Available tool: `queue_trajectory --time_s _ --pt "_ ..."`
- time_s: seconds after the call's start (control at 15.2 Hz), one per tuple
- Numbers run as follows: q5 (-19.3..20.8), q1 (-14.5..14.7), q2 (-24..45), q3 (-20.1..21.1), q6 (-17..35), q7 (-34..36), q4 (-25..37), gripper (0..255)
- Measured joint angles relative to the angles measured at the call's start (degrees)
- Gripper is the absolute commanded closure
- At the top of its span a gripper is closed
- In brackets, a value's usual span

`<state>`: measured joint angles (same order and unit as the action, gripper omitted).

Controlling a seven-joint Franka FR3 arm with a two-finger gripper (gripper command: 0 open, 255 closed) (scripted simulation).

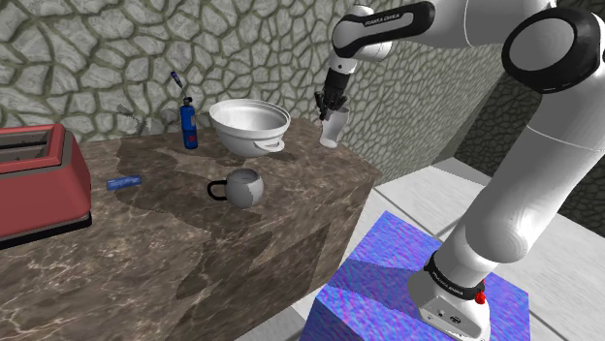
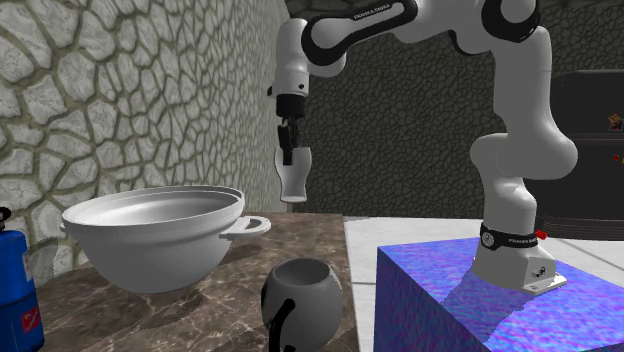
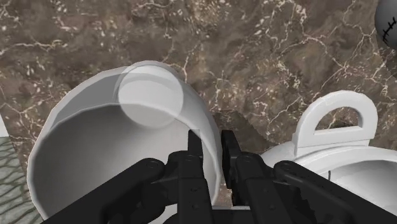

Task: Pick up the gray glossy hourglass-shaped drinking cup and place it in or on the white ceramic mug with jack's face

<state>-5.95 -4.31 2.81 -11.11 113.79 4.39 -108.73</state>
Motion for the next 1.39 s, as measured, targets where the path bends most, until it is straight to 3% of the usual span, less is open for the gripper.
queue_trajectory --time_s 0.79,1.39 --pt "0.49 -0.01 -0.90 -0.03 -8.51 0.92 7.66 255" --pt "1.33 5.35 -1.85 5.08 -9.44 11.60 8.54 255"
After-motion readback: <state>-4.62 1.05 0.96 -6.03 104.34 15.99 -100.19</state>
